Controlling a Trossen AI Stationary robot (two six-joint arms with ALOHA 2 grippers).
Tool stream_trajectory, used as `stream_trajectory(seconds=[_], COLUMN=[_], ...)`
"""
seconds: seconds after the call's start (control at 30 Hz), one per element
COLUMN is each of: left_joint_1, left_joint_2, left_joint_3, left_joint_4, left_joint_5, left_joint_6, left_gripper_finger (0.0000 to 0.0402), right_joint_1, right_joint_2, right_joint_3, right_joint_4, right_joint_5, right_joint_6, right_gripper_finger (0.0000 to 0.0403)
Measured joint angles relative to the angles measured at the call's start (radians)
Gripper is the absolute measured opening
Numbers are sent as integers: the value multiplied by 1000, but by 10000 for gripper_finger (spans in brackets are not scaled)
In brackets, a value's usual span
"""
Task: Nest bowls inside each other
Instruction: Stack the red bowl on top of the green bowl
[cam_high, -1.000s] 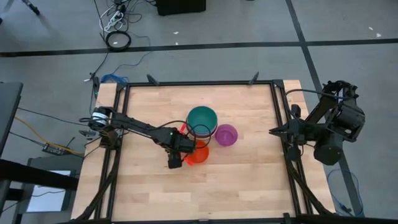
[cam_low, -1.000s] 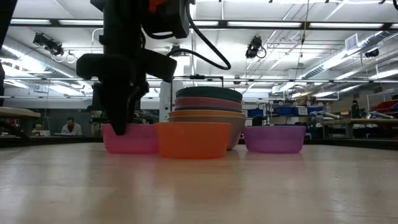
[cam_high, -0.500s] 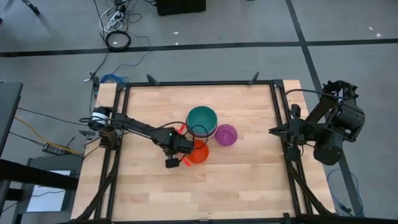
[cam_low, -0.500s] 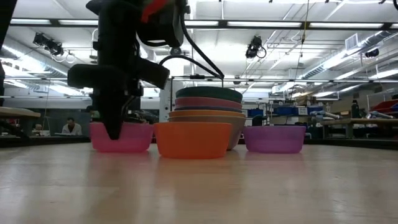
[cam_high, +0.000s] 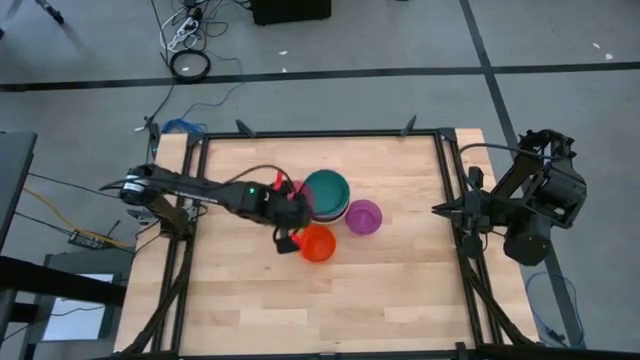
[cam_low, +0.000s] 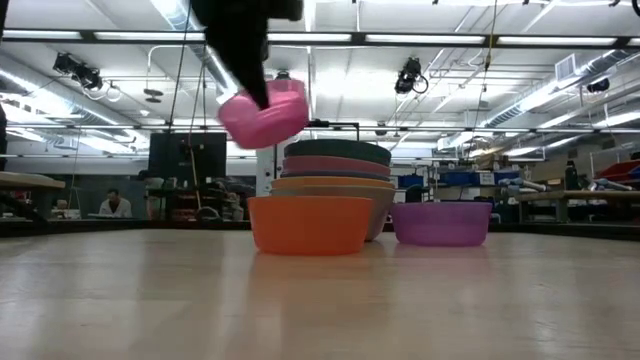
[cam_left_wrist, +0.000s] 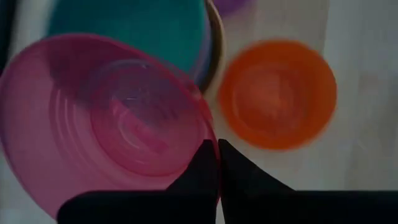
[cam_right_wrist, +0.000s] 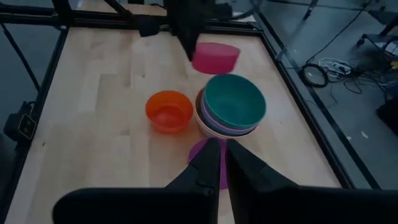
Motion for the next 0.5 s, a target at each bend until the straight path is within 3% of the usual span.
stream_trajectory(seconds=[0.17, 0.5], left_joint_1=[61, 176], left_joint_2=[14, 125], left_joint_3=[56, 57], left_joint_4=[105, 243], left_joint_5=[5, 183], left_joint_6=[128, 222], left_gripper_finger=[3, 3], right_joint_1=[0, 0], right_joint_2=[0, 0], right_joint_3=[0, 0], right_joint_4=[0, 0], right_joint_5=[1, 1], right_joint_6=[0, -7], right_gripper_finger=[15, 15])
